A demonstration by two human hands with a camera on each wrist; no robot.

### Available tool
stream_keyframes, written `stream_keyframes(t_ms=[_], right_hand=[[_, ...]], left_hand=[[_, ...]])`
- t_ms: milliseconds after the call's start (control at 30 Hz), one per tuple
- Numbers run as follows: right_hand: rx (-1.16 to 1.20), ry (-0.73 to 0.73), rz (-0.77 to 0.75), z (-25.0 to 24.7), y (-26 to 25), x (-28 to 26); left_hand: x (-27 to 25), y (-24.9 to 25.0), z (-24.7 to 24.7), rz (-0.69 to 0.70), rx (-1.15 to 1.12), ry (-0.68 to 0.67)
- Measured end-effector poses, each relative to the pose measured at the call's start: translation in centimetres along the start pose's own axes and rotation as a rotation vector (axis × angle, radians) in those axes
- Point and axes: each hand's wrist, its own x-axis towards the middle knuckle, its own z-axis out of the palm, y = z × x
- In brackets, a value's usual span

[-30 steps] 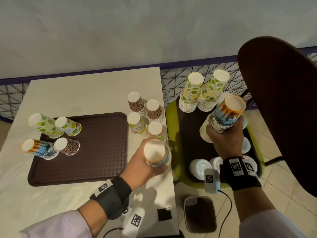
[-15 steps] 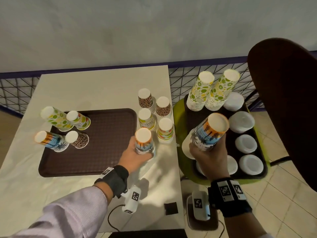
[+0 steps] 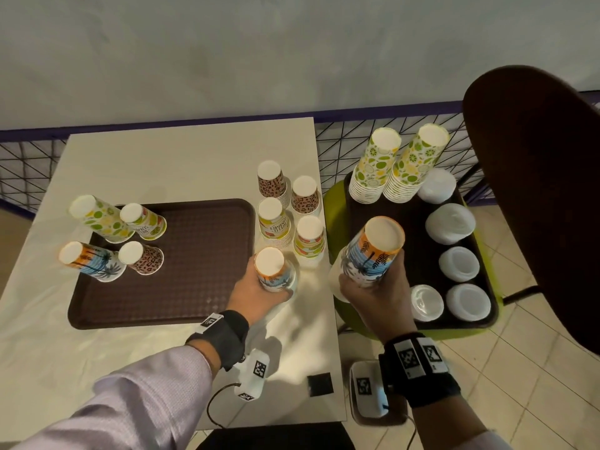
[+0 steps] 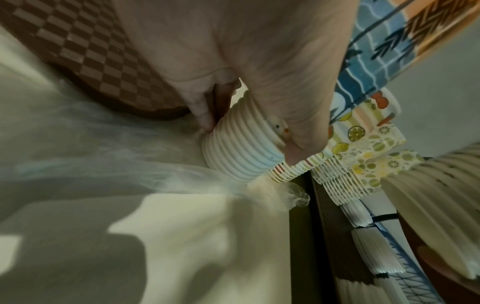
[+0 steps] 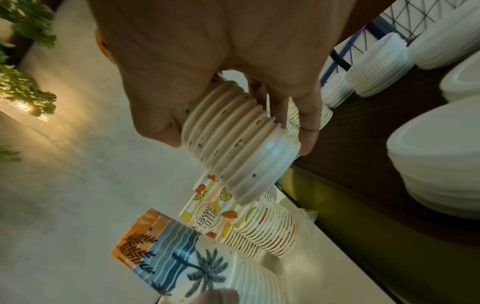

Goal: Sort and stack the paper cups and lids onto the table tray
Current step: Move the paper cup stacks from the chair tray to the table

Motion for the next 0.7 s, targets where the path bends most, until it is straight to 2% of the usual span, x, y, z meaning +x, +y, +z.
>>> stream_keyframes(t_ms=[67,167,200,267,333,400,500,633,700], right_hand=[[0.004,-0.001,-0.003,-0.1,0.0,-0.1],[0.011,-0.009,-0.014,-0.3,-0.3,-0.3],[0.015,-0.014,-0.017,-0.4,-0.5,-0.4],[0.021,-0.042,-0.011,-0.4,-0.7,-0.6],[0.022,-0.098,-0.003,-0.2,-0.8,-0.8],[0.026,-0.17,0.009,-0.1,-0.8,-1.1],[0.045,-0.256,0.021,0.3,-0.6,-1.6],[0.037,-0.3,0.004,0.5,-0.3,-1.9],[0.031,-0.316,0.011,0.5,0.1,-1.8]], left_hand=[[-0.8,0.0,-0.1,0.01,-0.022,0.032],[-2.8,-0.5,-0.1,-0.038,0.066,0.21],[-3.7,-0.7,0.0,-0.041,0.104,0.219],[-5.6,-0.7,0.5,0.002,0.136,0.134],[-7.3,-0.3,1.5,0.079,0.088,-0.003],[-8.5,0.8,2.5,0.193,0.012,-0.077],[-9.9,4.5,3.0,0.343,-0.079,-0.12],[-9.4,8.0,3.2,0.563,-0.152,-0.082],[-8.8,7.9,3.6,0.575,-0.149,-0.086]])
